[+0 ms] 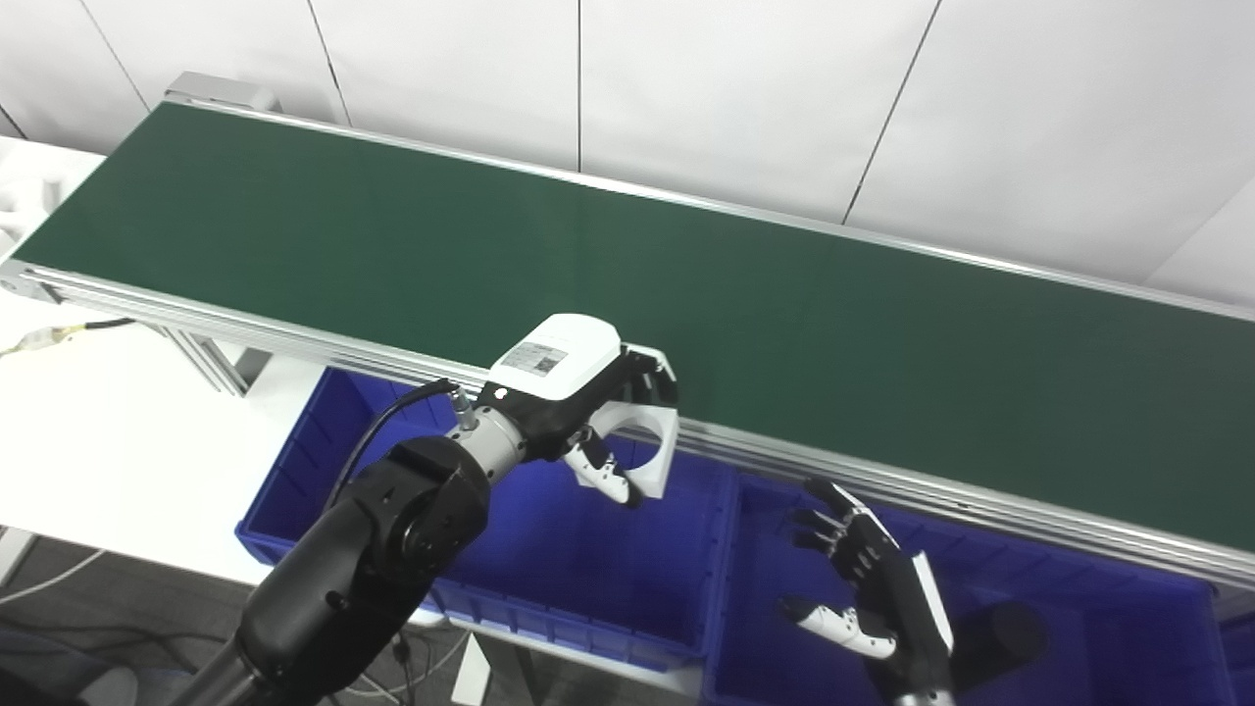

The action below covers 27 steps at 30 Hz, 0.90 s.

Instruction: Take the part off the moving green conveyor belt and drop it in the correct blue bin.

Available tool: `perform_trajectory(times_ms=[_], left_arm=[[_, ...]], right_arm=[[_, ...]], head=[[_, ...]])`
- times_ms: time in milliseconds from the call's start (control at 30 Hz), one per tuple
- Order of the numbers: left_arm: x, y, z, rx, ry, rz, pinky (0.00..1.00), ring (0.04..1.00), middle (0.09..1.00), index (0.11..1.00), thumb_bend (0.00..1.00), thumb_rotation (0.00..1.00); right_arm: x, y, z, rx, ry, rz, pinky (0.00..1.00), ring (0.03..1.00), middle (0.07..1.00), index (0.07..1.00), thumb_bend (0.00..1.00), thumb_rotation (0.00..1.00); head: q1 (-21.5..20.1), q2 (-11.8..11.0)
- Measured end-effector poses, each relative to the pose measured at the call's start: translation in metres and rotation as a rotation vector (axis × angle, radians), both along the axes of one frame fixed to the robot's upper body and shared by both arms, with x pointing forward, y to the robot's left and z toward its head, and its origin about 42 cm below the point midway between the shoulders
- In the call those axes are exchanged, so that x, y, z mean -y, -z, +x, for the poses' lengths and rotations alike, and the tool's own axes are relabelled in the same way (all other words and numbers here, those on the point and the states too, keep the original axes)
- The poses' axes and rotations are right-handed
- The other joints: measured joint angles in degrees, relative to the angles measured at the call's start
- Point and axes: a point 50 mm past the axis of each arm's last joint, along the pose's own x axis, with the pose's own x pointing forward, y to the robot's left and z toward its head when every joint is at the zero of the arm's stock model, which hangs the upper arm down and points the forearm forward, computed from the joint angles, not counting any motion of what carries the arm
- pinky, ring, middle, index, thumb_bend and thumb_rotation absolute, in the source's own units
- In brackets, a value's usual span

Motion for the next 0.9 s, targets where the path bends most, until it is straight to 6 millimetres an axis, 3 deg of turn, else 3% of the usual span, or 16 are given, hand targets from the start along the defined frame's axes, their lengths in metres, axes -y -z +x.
perform_trajectory(times_ms=[400,567,900], left_arm=[[-0.015,0.063,-0.002,-0.160,-0.067,0.087,0.48,0.434,0.536,0.642,0.50,0.00],[-0.023,0.083,-0.001,-0.211,-0.106,0.100,0.43,0.432,0.537,0.656,0.50,0.00],[-0.025,0.089,0.006,-0.211,-0.138,0.092,0.41,0.428,0.541,0.657,0.50,0.00]], right_arm=[[0.000,-0.001,-0.002,0.005,-0.007,-0.007,0.72,0.787,0.884,0.821,0.93,0.32],[0.001,-0.002,-0.002,0.006,-0.005,-0.004,0.72,0.787,0.880,0.819,0.93,0.31],[0.000,-0.001,-0.003,0.004,-0.007,-0.002,0.72,0.784,0.884,0.828,0.93,0.32]], head=[[-0.5,0.3],[-0.6,0.2],[-1.1,-0.3]])
